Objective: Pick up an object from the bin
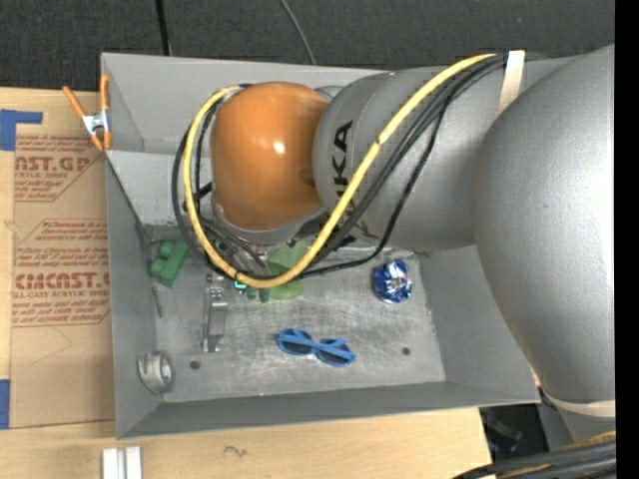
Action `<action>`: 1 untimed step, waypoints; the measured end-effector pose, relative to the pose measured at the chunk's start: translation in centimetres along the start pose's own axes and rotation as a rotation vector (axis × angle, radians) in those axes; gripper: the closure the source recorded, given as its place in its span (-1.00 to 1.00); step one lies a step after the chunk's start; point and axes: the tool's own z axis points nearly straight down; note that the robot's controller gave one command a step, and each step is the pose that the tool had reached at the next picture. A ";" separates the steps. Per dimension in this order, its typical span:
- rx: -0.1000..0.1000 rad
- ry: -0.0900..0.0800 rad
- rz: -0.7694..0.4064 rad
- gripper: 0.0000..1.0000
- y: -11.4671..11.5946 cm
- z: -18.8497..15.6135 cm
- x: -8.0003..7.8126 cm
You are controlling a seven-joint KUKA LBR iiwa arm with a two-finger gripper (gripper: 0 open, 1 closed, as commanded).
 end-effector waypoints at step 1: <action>0.002 -0.005 0.008 -1.00 -6.0 2.1 -1.1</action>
Offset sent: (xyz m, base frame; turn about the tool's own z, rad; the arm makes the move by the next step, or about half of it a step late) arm 0.0102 -0.0562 -0.0190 0.0032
